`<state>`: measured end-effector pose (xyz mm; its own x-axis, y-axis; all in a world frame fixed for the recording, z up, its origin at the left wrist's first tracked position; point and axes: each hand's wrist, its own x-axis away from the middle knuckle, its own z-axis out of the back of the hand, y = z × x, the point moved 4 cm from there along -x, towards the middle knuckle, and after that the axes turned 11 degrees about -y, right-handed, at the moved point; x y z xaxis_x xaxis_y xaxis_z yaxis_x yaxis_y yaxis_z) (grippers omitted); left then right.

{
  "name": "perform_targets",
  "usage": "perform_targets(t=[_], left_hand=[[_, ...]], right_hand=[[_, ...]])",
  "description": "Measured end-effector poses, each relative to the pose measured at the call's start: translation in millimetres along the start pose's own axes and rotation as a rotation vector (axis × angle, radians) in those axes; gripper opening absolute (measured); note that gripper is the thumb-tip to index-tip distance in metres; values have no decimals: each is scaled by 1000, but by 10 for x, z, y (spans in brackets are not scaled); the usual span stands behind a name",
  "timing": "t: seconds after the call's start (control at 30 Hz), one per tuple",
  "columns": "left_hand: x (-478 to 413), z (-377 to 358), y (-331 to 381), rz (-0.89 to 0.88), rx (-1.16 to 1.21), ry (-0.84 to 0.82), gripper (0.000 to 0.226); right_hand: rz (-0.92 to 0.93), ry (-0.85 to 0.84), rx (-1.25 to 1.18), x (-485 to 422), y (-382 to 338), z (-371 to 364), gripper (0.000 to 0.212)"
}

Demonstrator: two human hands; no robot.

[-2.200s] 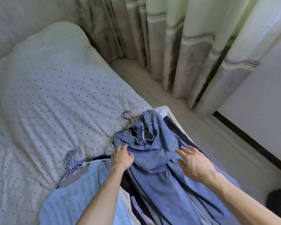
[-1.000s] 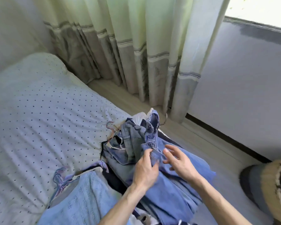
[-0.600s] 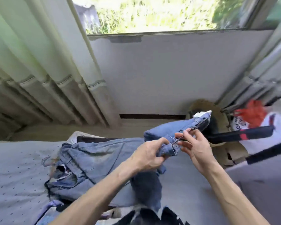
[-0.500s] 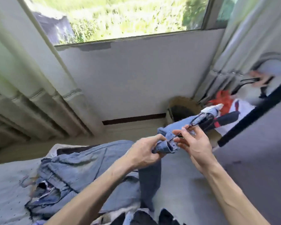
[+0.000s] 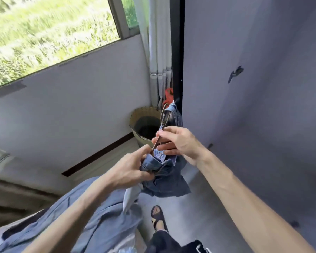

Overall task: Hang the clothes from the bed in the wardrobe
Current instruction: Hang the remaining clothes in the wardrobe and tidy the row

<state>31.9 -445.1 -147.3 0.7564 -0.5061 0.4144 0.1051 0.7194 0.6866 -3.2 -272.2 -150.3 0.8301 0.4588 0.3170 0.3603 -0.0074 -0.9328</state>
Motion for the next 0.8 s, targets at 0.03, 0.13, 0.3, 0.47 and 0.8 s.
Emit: perform_targets(t=[0.03,0.13,0.3,0.47,0.8], left_hand=[[29,50,-19,27,-20,5,41],[117,167,-100,86,-5,22,40],[343,164,-234,170,89,11,36],[673,151,-406,243,129,-36,33],[417,-38,-268,136,55,-13,33]], right_hand=[[-21,-27,-35,-7,10,-10,28],[-57,-84,-102,-90,39,-27,30],[-118,-122,-384,-231,137,-170,14],[-191,-171,-696,-128,345,-374,34],[85,249,-582,329,339,70,20]])
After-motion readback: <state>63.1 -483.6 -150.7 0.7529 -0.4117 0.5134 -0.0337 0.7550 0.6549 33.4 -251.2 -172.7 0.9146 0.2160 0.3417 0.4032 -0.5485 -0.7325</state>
